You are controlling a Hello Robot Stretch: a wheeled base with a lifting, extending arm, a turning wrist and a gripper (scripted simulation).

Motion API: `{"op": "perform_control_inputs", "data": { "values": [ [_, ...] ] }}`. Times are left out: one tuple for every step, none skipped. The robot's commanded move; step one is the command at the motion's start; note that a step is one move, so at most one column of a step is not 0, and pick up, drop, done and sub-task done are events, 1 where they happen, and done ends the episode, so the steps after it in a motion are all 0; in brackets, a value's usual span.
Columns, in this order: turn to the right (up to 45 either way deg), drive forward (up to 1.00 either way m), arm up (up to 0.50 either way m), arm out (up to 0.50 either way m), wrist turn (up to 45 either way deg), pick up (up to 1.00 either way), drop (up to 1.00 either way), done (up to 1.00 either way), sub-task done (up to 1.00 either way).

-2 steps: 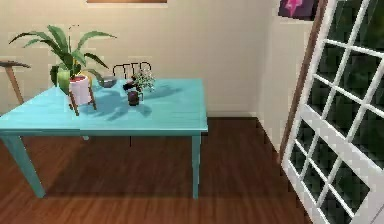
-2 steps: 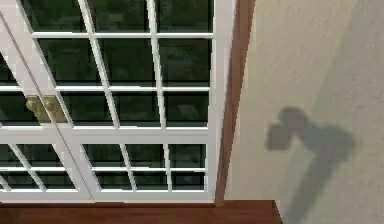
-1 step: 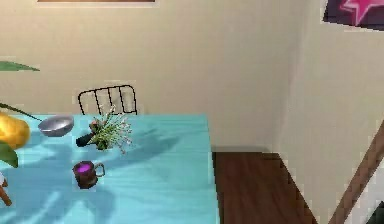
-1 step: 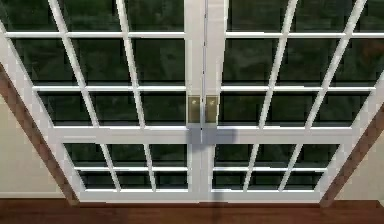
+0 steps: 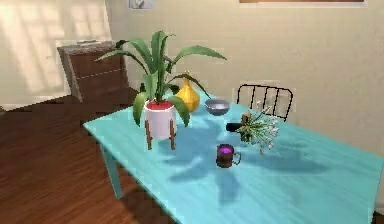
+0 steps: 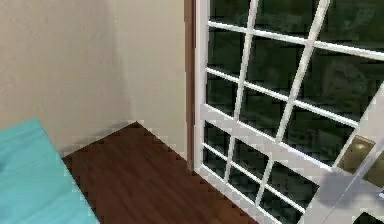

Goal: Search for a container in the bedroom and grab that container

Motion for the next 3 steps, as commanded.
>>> {"op": "perform_control_inputs", "data": {
  "values": [
    [-45.0, 0.0, 0.0, 0.0, 0.0, 0.0, 0.0, 0.0, 0.0],
    [-30.0, 0.0, 0.0, 0.0, 0.0, 0.0, 0.0, 0.0, 0.0],
    [0.0, 0.0, 0.5, 0.0, 0.0, 0.0, 0.0, 0.0, 0.0]
  ]
}}
